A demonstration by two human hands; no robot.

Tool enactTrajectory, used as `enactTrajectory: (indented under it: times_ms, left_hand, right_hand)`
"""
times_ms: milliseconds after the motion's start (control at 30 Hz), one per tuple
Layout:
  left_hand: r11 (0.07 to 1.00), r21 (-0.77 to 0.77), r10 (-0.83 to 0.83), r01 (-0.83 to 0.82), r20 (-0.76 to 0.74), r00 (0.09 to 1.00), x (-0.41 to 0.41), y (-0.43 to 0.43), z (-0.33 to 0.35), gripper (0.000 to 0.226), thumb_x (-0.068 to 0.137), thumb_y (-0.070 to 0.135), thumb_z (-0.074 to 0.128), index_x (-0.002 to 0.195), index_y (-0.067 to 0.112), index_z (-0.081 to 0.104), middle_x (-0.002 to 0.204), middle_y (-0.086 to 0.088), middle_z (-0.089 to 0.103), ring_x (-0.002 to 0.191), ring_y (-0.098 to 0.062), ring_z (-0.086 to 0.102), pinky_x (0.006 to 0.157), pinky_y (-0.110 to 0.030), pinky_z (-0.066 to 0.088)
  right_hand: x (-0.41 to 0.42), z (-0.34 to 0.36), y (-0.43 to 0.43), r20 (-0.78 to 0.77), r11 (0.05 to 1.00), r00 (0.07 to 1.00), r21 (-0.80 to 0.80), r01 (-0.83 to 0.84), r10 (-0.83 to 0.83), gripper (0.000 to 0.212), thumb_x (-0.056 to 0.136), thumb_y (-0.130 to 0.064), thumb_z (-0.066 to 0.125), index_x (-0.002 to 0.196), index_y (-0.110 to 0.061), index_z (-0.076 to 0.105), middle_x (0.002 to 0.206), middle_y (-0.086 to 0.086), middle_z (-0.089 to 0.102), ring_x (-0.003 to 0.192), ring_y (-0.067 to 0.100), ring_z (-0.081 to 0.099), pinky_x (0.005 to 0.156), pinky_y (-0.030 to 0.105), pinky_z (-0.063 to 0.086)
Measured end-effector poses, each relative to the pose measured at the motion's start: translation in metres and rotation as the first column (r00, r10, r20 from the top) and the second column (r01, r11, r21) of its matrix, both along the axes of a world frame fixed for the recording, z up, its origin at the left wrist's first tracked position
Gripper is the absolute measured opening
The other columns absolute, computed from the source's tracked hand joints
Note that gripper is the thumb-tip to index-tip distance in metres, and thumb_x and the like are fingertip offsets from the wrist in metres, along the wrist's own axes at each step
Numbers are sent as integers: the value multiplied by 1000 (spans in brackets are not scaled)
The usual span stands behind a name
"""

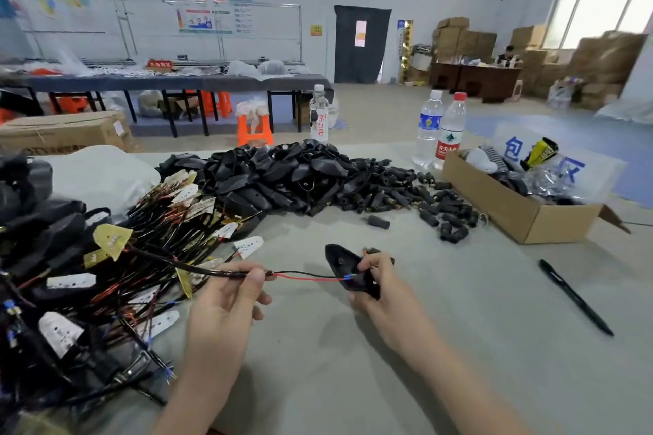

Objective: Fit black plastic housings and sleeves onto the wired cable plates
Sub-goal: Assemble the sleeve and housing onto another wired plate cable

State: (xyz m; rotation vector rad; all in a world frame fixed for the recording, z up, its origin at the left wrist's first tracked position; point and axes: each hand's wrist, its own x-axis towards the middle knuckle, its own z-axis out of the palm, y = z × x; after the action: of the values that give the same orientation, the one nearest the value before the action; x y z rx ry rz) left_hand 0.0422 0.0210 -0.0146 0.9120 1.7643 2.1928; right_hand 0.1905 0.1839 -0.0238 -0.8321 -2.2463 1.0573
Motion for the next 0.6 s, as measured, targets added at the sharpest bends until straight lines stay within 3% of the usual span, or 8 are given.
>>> enactTrajectory:
  times_ms: [67,133,333,433,600]
  left_hand:
    - [1000,-7,-3,3,-10,1000,2,1,-1,16,87,28,60,96,15,65,84,-9,70,65,-11,62,54,-21,50]
    - [1000,-16,-2,2,-2,1000,2,3,-2,14,87,24,61,95,13,66,80,-7,71,62,-9,61,53,-19,50]
    - [995,-95,-21,20,-1,1000,-2,12,-9,5,92,8,62,92,10,66,69,-4,71,51,-8,58,49,-17,48]
    - [991,-127,-51,50,-1,999,-3,14,-11,4,91,9,63,91,11,66,67,-6,70,51,-8,57,49,-17,47]
    - [987,-140,-76,76,5,997,-2,16,-14,4,92,8,63,93,8,66,69,-6,70,55,-9,60,50,-18,48]
  right_hand:
    - [0,-2,3,4,999,1000,35,11,-11,47,91,-16,64,97,-49,32,105,-8,65,95,21,63,77,19,45]
    - [-1,-5,5,17,996,1000,89,-11,10,51,91,-16,64,96,-52,29,106,-4,68,93,21,61,79,26,47]
    - [-5,-10,8,146,972,988,216,-88,57,54,90,-23,63,96,-63,27,89,-17,53,71,8,48,66,14,42]
    - [-6,-8,5,182,963,980,240,-121,78,43,90,-32,64,108,-52,30,94,-17,58,81,12,54,63,19,36]
    - [-3,-1,-1,204,930,971,319,-185,123,35,92,-44,60,112,-47,31,109,-6,63,102,17,53,82,32,41]
